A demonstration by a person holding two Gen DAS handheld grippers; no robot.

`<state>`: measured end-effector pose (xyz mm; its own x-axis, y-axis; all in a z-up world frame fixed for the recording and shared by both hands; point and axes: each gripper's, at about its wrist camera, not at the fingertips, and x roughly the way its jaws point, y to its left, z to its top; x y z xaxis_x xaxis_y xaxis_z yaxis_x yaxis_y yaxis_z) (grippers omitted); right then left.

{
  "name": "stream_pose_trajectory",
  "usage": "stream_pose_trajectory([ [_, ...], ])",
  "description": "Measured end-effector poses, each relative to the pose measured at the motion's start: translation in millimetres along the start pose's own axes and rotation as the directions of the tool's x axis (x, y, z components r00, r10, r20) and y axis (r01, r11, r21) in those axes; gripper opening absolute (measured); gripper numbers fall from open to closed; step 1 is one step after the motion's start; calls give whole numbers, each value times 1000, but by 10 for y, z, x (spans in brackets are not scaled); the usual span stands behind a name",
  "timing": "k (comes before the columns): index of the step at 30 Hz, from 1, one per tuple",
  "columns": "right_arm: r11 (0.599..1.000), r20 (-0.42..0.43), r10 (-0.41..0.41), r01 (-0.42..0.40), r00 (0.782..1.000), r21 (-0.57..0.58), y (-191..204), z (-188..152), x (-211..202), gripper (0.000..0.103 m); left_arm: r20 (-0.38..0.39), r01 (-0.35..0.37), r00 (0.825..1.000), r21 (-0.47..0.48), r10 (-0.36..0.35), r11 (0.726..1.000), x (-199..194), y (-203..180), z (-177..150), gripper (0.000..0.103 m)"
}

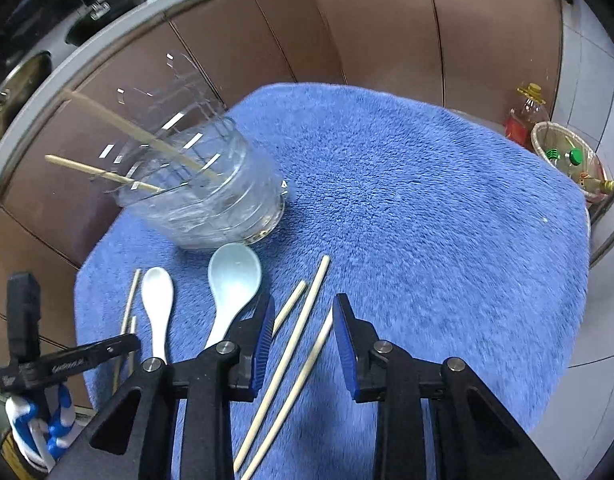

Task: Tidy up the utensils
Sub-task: 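Close the left tool on a chopstick while the right tool grasps another chopstick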

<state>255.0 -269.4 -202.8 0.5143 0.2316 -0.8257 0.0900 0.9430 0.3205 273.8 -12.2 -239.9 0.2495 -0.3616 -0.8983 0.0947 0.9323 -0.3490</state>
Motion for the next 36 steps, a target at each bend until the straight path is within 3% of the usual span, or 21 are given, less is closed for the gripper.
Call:
stream_pose_trajectory([
  [9,997,-106,-62,66,992,29,-76,254,447,21,-22,17,1000,7,-17,1000,-14,75,41,13],
  [14,996,-158,-82,88,984,29,-77,289,609,13,-26,11,1000,18,-11,1000,12,75,104,11],
  [20,991,-156,-120,126,980,34,-4,281,637,9,-31,-1,1000,13,2,1000,64,69,183,6],
  [28,992,-83,-44,54,996,113,-57,265,399,6,2,-42,999,35,42,999,47,-56,172,6],
  [36,987,68,110,-117,992,106,-13,129,-156,6,132,-28,991,69,18,997,-267,-227,75,5],
])
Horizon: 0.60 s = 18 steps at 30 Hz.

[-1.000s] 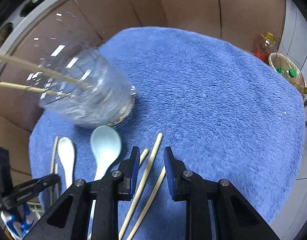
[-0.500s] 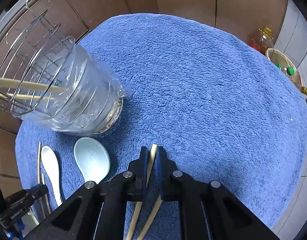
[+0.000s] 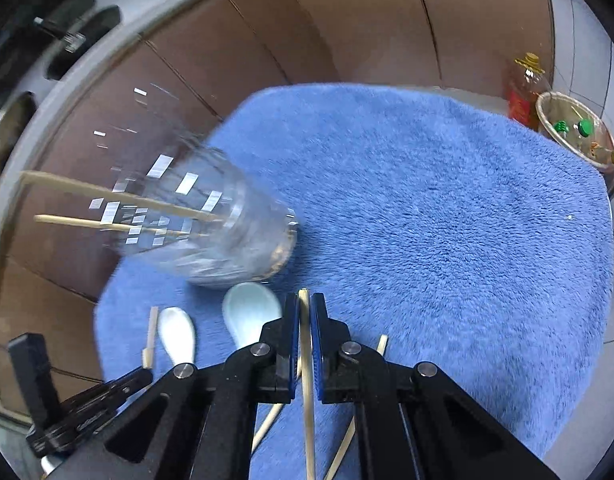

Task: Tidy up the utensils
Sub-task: 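Close the left tool on a chopstick while the right tool grasps another chopstick, then lift both chopsticks upright and carry them over the clear cup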

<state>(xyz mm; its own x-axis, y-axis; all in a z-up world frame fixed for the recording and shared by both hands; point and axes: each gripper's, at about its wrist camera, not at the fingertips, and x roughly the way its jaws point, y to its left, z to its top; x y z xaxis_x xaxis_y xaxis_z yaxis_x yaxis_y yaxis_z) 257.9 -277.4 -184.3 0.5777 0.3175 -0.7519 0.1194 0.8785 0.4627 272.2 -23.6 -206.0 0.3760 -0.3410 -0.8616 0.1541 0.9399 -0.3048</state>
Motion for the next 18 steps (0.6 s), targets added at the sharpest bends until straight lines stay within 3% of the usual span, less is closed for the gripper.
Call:
stream_pose_trajectory([
  [10,991,160,116,-104,980,-82,106,-231,-738,6,181,30,983,45,-38,999,-617,-145,-212,5],
  [18,979,233,169,-135,958,-155,288,-426,-1093,6,269,16,963,66,-33,998,-988,-158,-320,5],
])
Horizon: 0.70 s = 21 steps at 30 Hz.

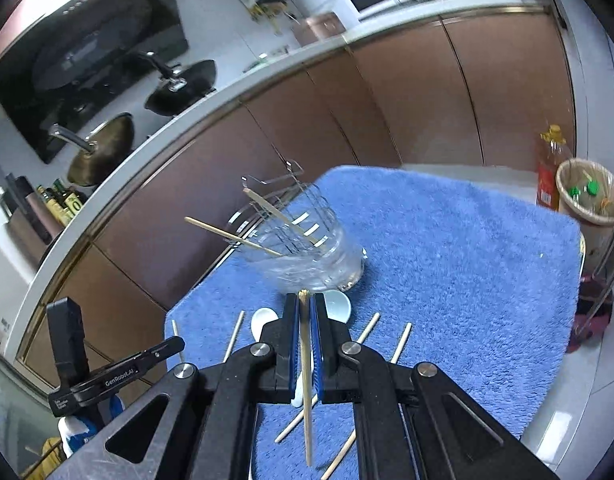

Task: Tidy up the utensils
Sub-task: 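Lift both chopsticks upright and carry them over the clear cup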

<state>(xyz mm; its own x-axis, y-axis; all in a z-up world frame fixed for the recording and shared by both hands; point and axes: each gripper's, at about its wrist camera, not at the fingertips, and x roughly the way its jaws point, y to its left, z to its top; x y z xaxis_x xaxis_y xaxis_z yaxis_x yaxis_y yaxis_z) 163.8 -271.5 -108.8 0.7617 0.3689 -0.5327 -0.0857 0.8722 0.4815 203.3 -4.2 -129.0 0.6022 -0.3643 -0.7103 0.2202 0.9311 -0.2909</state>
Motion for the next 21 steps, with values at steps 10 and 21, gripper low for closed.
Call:
stream_pose_trajectory([
  [10,997,69,52,-48,996,-61,270,63,-352,6,82,5,997,15,-6,1000,-289,-132,61,5],
  [21,988,141,108,-91,984,-122,482,327,-557,6,181,59,981,45,-66,997,-618,-344,450,5],
])
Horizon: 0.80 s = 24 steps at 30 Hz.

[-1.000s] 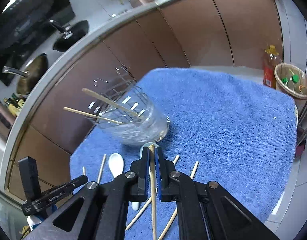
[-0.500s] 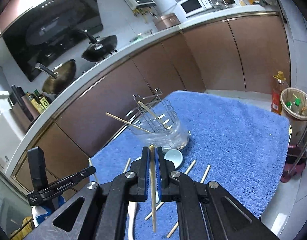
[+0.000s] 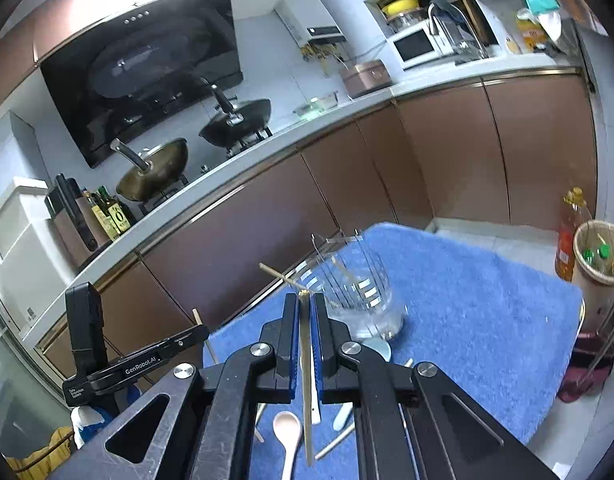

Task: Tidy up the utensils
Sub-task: 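Lift both chopsticks upright and carry them over the clear cup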

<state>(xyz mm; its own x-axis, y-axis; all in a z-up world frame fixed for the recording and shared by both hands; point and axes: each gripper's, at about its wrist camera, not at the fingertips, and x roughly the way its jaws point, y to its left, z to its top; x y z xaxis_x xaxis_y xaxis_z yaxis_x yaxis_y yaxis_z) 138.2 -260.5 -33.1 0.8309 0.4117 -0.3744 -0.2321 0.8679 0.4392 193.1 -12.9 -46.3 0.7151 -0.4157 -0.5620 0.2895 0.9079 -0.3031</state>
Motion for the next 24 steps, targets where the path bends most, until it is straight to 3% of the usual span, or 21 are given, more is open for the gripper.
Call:
stream_pose_trajectory([
  [7,998,97,25,-19,995,-67,251,474,50,6,103,21,994,30,-24,999,-55,-226,612,5],
  [16,990,202,1,29,979,-142,430,990,492,6,258,-24,966,20,19,1000,208,-363,1317,5],
  [24,971,219,-96,139,971,-192,285,1061,1096,6,275,-63,959,-12,64,998,843,-269,1463,5],
])
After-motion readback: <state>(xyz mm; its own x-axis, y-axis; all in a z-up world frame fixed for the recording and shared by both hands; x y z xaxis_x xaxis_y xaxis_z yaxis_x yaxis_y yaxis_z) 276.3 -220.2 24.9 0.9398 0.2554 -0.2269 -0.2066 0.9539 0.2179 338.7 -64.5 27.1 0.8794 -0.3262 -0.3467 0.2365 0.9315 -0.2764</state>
